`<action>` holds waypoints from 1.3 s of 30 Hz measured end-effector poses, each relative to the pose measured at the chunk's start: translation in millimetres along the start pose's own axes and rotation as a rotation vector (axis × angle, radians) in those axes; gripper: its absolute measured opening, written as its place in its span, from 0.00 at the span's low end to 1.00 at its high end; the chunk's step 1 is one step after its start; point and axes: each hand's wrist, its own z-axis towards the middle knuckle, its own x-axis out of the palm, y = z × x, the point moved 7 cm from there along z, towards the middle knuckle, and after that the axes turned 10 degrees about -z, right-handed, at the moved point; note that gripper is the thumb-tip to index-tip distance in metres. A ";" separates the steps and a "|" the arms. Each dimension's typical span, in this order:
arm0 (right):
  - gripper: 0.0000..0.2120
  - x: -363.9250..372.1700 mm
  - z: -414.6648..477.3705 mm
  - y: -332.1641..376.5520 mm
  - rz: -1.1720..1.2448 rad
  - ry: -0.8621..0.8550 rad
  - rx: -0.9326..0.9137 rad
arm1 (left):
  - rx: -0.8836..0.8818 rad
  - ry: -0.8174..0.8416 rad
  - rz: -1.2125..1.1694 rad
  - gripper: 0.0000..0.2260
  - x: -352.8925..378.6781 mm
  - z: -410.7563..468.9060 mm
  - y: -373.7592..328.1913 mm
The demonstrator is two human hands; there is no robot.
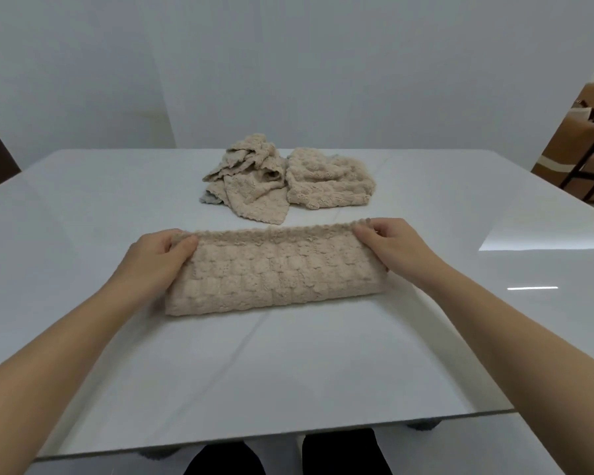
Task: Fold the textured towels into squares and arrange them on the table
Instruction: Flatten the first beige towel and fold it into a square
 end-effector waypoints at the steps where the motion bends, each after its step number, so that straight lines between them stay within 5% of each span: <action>1: 0.19 0.2 8.0 -0.1 -0.085 -0.059 -0.001 | 0.018 -0.049 0.095 0.13 -0.6 5.6 -1.6; 6: 0.10 10.7 37.0 1.5 -0.394 -0.217 -0.002 | 0.096 -0.170 0.361 0.12 7.6 33.7 -3.2; 14: 0.05 31.2 57.6 -5.5 -0.523 -0.054 -0.159 | 0.134 -0.001 0.636 0.15 27.2 56.3 19.2; 18: 0.12 33.1 59.3 -6.5 -0.419 0.043 -0.143 | 0.120 0.021 0.341 0.03 25.7 54.2 15.3; 21: 0.03 27.0 58.1 -8.2 -0.286 -0.003 -0.123 | 0.075 -0.005 0.120 0.06 21.2 52.7 15.2; 24: 0.07 22.2 54.8 -13.6 -0.079 -0.047 -0.103 | 0.086 -0.015 -0.061 0.08 18.0 51.0 12.5; 27: 0.16 25.0 53.0 -10.8 -0.181 0.030 -0.121 | 0.132 -0.013 -0.207 0.11 15.4 48.4 7.6; 29: 0.20 29.2 56.8 -11.2 -0.391 0.099 -0.130 | 0.152 -0.015 -0.260 0.11 13.3 46.9 6.2; 31: 0.13 30.2 58.2 -8.9 -0.433 0.113 -0.146 | 0.156 -0.015 -0.280 0.12 11.8 47.0 7.4; 34: 0.07 28.6 55.9 -8.8 -0.266 0.075 -0.166 | 0.156 0.002 -0.258 0.12 13.3 48.1 10.9; 39: 0.16 20.8 51.8 -17.1 0.142 0.055 -0.104 | 0.139 0.021 -0.246 0.11 15.4 50.4 15.8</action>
